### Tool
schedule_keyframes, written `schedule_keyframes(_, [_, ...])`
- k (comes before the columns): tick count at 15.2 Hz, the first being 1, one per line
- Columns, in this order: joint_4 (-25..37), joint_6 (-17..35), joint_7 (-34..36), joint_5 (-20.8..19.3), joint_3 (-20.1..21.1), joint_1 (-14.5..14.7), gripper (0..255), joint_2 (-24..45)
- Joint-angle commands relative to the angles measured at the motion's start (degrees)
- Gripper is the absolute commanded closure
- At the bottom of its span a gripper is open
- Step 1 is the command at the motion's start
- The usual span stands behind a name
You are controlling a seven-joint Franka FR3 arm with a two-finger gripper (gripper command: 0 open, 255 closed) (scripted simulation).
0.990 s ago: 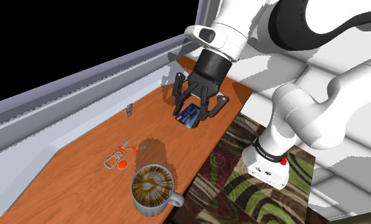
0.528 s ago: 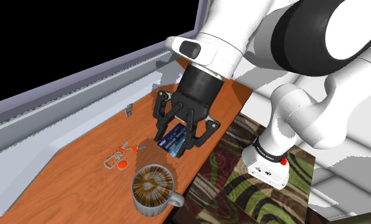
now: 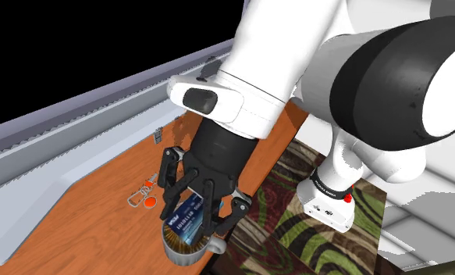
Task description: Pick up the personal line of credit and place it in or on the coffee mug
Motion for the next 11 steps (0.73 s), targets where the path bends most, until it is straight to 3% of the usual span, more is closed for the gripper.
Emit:
schedule_keyframes(1, [-0.6,1.5,-0.7,0.7,0.0,0.4,255,0.9])
schedule_keyframes(11, [-4.7,9.0,-6.3,6.0,-0.7,2.7,255,4.8])
